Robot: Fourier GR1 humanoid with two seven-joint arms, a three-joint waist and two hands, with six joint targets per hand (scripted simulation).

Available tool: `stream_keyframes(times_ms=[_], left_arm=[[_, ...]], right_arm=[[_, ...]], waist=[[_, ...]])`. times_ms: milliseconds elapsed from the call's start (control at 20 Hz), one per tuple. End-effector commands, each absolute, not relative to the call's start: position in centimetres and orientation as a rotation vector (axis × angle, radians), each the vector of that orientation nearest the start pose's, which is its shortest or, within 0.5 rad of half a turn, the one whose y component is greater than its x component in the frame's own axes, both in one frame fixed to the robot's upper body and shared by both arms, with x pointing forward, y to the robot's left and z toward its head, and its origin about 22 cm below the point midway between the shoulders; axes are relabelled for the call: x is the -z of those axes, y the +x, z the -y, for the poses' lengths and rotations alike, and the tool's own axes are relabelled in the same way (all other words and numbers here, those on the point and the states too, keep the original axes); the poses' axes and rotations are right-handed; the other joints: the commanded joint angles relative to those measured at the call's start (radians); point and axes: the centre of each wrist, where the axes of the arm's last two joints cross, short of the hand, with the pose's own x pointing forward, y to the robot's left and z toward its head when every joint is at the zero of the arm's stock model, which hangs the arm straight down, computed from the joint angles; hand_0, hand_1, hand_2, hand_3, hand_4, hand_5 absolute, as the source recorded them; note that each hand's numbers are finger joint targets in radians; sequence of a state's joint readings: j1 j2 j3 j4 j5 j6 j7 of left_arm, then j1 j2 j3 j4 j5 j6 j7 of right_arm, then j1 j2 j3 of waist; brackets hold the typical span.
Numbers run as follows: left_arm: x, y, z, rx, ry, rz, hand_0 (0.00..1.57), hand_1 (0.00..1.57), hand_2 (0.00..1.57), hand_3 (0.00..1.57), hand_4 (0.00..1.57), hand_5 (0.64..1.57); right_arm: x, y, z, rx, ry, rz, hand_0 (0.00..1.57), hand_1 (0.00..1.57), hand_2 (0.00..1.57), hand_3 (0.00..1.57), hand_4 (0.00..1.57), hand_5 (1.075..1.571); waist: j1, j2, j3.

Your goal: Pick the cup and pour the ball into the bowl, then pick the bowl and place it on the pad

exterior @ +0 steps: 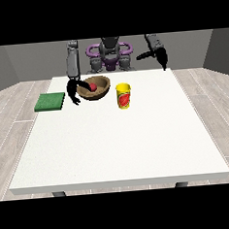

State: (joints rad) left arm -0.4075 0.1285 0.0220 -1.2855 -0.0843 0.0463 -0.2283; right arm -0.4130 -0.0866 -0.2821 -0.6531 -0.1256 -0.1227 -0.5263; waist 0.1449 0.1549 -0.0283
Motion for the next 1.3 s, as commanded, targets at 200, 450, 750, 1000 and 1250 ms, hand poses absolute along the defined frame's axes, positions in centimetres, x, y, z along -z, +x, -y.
stream_keyframes(times_ms=[200, 450, 750, 1000, 1250], left_arm=[[-5.2, 34.0, -21.4, 0.274, 0.066, 1.904, 0.00, 0.00, 0.00, 0.00, 0.71, 1.515], [-1.7, 33.2, -24.8, 0.198, 0.106, 1.800, 0.00, 0.00, 0.00, 0.00, 0.96, 1.423], [3.9, 29.7, -28.5, 0.090, 0.215, 1.540, 0.00, 0.00, 0.00, 0.00, 1.00, 1.411], [3.1, 29.9, -29.7, 0.090, 0.202, 1.569, 0.00, 0.00, 0.00, 0.00, 1.00, 1.410], [1.5, 30.7, -28.1, 0.117, 0.137, 1.688, 0.00, 0.00, 0.00, 0.00, 1.02, 1.431]], right_arm=[[12.5, 27.3, 29.2, -0.008, -0.651, 1.246, 1.57, 1.57, 1.57, 1.49, 0.93, 1.563], [11.3, 29.4, 24.2, -0.026, -0.631, 1.147, 1.57, 1.57, 1.57, 1.05, 0.86, 1.567], [5.8, 33.8, 25.2, -0.129, -0.558, 0.981, 1.57, 1.57, 1.57, 0.89, 0.81, 1.565], [0.9, 36.3, 27.6, -0.073, -0.516, 0.989, 1.57, 1.57, 1.57, 0.77, 0.79, 1.570], [-3.3, 37.2, 32.8, 0.028, -0.563, 1.103, 1.57, 1.57, 1.57, 0.77, 0.79, 1.570]], waist=[[0.054, 0.012, 0.0231], [-0.003, -0.117, 0.0237], [-0.158, -0.347, 0.0263], [-0.179, -0.323, 0.0279], [-0.098, -0.186, 0.0285]])
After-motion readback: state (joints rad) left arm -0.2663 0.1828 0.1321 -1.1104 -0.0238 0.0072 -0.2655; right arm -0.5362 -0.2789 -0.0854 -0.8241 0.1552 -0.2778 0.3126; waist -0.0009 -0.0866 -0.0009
